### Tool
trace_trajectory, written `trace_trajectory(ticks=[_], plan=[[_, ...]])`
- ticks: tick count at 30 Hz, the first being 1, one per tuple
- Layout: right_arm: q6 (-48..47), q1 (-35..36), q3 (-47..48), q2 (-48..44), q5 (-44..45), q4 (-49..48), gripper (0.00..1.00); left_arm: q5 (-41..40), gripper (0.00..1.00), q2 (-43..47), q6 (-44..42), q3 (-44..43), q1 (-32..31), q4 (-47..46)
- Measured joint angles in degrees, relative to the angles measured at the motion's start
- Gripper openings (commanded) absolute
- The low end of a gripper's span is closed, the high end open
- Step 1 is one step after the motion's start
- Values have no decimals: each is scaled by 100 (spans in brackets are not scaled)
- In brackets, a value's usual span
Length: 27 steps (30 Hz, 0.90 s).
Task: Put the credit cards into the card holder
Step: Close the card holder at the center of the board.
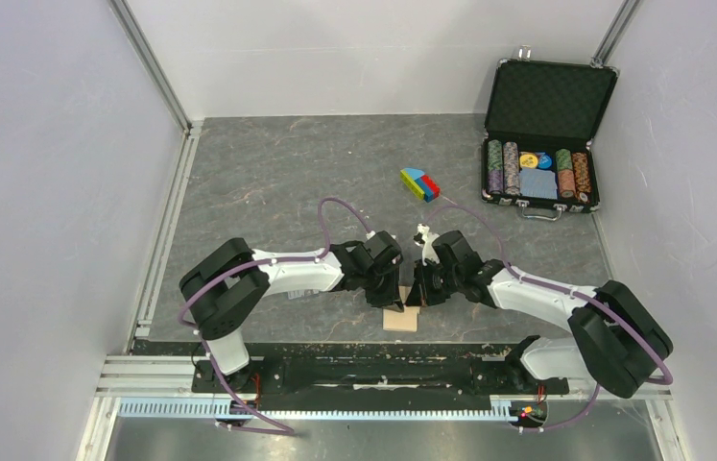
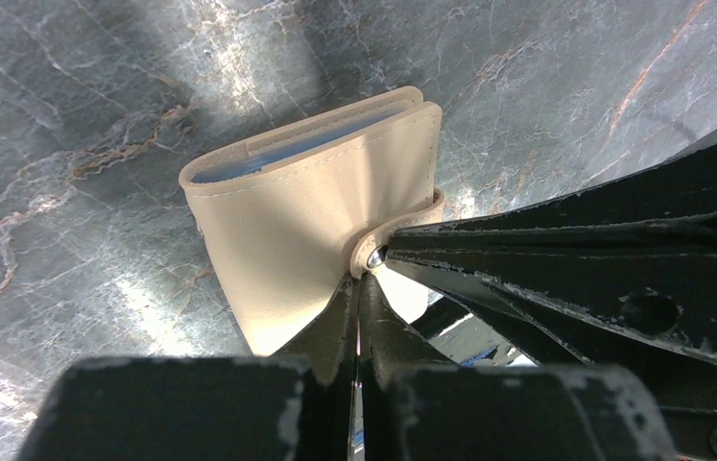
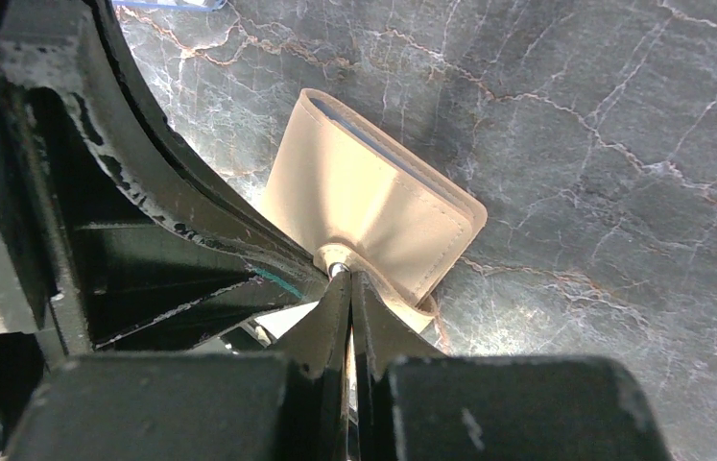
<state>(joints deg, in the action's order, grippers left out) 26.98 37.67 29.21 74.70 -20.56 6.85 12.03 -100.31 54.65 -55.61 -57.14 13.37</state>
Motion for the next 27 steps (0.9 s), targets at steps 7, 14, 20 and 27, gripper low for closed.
trace_trajectory(ticks=[7, 14, 20, 27], plan=[[-11, 98, 72, 37, 234, 107, 0, 9, 2, -39, -2, -46, 2, 50], [-24, 365, 291, 87, 695, 457, 0, 31, 2, -70, 0, -66, 7, 63], [-22, 651, 599, 205, 1209, 903, 0, 105, 2, -96, 7, -63, 26, 22], [-7, 752, 774, 420, 1379, 1158, 0, 162, 2, -114, 131, -59, 52, 17]])
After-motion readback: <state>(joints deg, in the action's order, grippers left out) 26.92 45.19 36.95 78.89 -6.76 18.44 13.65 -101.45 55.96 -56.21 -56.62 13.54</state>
